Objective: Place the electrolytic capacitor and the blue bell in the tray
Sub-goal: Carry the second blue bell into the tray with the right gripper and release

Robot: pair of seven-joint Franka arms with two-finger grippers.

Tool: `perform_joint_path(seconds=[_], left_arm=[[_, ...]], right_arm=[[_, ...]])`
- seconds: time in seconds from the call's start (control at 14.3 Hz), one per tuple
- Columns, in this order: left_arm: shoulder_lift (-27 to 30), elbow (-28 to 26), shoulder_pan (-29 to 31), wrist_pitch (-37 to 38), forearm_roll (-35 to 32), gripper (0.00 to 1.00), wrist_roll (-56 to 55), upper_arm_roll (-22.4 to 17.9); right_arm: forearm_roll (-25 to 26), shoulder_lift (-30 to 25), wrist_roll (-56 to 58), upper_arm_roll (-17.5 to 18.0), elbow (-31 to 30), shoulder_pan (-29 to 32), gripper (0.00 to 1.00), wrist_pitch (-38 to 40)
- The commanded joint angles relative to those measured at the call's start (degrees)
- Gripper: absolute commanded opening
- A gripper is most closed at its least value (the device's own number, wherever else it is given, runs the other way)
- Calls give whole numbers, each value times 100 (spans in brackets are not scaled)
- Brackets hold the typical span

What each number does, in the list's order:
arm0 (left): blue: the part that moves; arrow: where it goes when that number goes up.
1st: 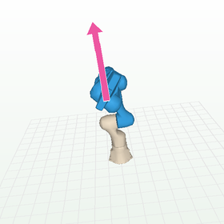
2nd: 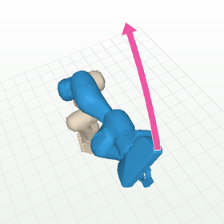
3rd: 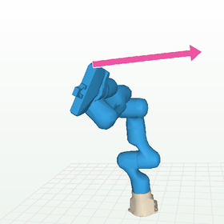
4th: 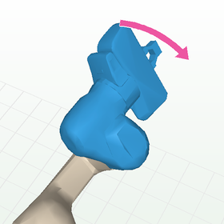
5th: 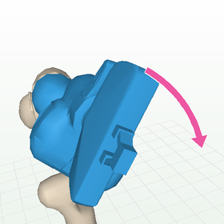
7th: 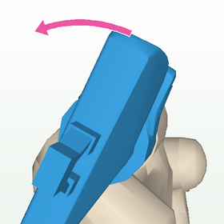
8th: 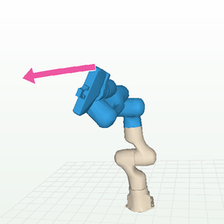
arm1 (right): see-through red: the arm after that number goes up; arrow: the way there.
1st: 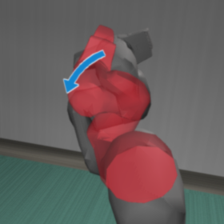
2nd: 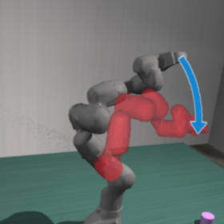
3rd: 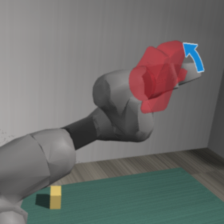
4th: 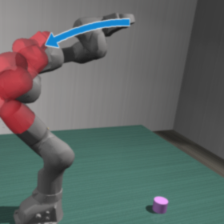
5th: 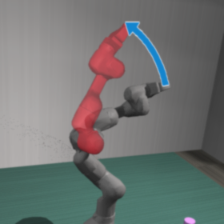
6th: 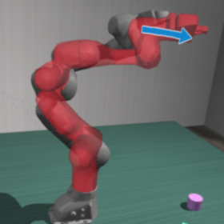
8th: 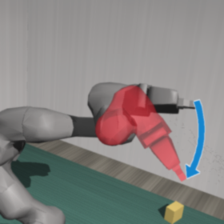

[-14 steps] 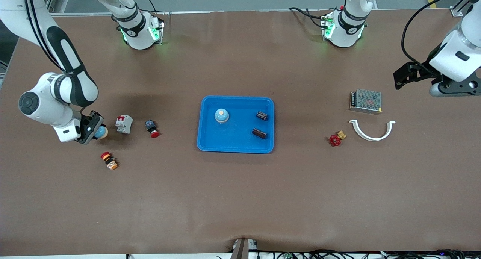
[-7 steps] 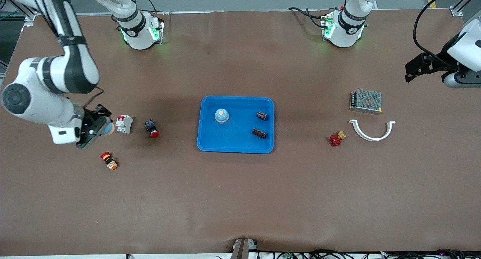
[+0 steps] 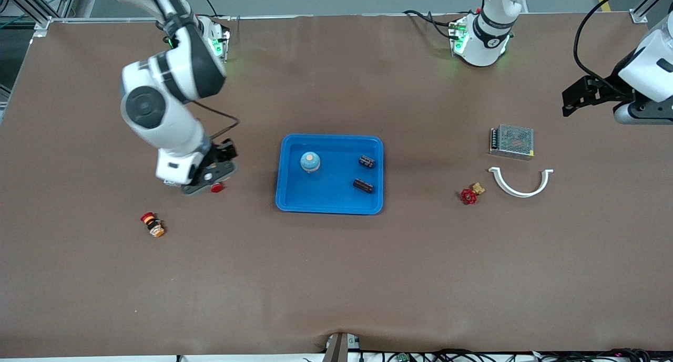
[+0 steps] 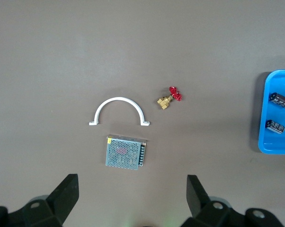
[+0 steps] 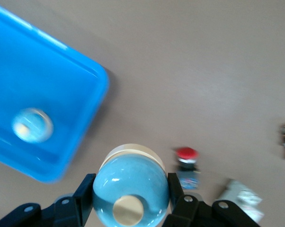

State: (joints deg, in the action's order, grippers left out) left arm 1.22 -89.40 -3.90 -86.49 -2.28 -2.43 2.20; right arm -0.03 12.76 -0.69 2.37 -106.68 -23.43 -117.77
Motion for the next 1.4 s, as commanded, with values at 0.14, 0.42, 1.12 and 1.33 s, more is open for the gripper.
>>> perform_joint_path(seconds=[0.14, 0.42, 1.12, 1.33], left_arm=[[45, -78, 3, -87, 105, 100, 68, -26], [36, -113, 29, -79, 105, 100, 76, -26], [-34, -60, 56, -70, 61, 100, 68, -44], [-34, -16, 152, -87, 17, 100, 68, -88]], right_arm=[[-15, 744, -1511, -87, 489, -583, 47, -552], [-15, 1219, -2075, -87, 508, -786, 47, -1334], [56, 2160, -2691, -105, 490, -1182, 47, -2592], [56, 2362, -2717, -105, 481, -1252, 47, -2795]])
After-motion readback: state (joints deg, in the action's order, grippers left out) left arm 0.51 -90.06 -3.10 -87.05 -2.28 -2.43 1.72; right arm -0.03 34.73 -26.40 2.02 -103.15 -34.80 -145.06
